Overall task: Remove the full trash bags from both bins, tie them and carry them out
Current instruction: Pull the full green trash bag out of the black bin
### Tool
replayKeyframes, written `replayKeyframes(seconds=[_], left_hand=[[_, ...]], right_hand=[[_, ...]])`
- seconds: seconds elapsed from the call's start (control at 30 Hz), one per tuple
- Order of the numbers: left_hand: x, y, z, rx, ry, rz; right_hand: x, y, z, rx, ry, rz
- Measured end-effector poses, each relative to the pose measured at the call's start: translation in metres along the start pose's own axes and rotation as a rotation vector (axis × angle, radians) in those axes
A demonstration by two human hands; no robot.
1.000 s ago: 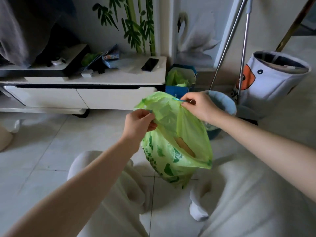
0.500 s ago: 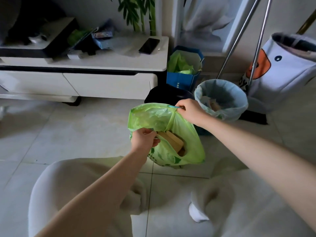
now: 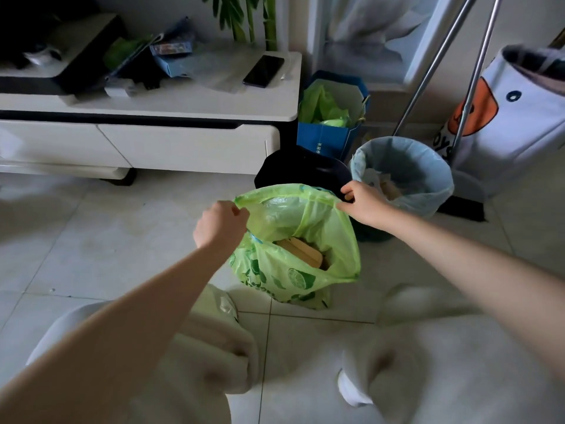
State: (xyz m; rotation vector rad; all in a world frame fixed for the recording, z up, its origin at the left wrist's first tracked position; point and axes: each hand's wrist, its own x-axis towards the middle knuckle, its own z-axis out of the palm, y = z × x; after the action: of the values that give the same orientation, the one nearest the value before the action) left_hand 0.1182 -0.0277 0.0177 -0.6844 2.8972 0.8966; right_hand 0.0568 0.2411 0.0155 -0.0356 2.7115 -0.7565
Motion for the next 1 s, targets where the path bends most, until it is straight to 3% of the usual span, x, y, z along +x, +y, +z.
replayKeyframes(seconds=[0.17,0.37,0.47,0.57,0.7,1.0], left_hand=[[0.045,0.001,-0.004,0.127,-0.031,0.113],[0.098,-0.019,0.028,0.310,-0.295,0.198],[0.110,-0.025,0.040,0.325,-0.365,0.210],[0.120,-0.024,0.043,0.269,-0.386,0.215],[0.126,-0.020,0.034,0.238,-0.289,0.245],[0.119,-0.023,-0.012,0.142,-0.158,0.172]], right_hand=[[-0.031,0.011,-0.003,-0.044,-0.273,0.184],[-0.055,0.012,0.006,0.273,-0.731,0.485],[-0.059,0.008,0.012,0.343,-0.815,0.500],[-0.053,0.011,0.019,0.421,-0.774,0.493],[-0.042,0.013,0.011,0.439,-0.648,0.450],[-0.021,0.036,-0.022,0.593,-0.202,0.410]])
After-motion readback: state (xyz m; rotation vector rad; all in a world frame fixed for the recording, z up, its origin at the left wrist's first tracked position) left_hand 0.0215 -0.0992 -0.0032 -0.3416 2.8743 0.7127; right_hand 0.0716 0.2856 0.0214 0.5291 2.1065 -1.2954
